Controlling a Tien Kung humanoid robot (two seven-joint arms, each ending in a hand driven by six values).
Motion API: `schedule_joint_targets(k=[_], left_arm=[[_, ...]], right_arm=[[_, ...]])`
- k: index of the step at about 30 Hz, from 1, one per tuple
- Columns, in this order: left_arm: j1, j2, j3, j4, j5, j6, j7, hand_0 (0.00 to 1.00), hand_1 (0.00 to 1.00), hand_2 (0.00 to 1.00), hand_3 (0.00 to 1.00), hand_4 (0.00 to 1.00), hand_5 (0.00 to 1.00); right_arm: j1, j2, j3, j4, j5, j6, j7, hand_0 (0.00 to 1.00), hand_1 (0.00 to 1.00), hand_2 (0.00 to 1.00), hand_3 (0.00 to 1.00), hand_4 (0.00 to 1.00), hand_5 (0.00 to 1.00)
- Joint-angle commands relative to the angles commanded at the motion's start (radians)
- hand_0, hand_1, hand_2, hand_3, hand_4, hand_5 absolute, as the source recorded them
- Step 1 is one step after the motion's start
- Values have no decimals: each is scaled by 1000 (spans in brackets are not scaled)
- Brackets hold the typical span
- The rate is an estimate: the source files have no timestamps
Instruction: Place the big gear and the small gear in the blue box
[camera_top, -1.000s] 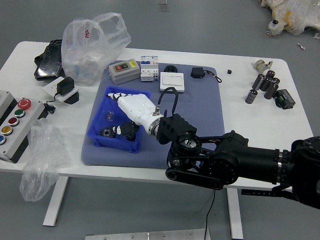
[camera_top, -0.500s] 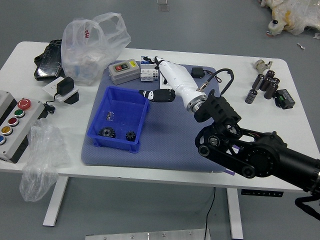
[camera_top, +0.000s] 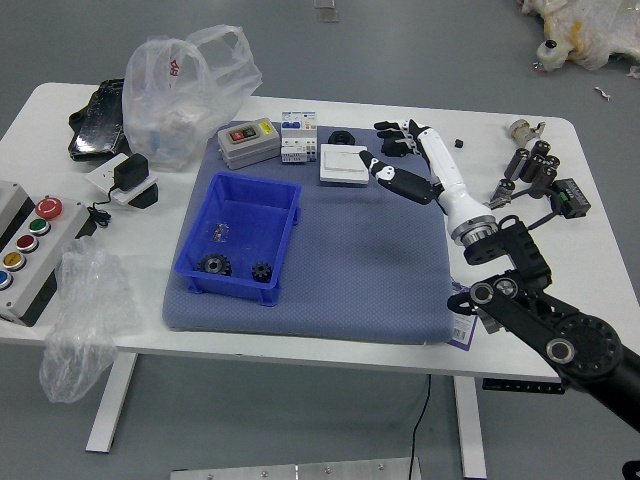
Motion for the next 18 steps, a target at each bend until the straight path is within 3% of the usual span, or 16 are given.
schedule_joint_targets(k=[7,12,18], left_arm=[[-5,6,28,5,-34,-2,-22,657,602,581,760,779,753],[-11,9,22,7,-15,-8,-22,658,610,588,759,780,747],[-30,10,15,8,19,-20,-18,657,606,594,758,775,734]], right_arm=[[-132,-30,55,8,165,44,142,498,570,650,655,777,406],[-147,-28,57,13,263,59,192,497,570,650,652,780,421],[-155,-17,51,15,296,64,210,507,578,650,648,777,417]])
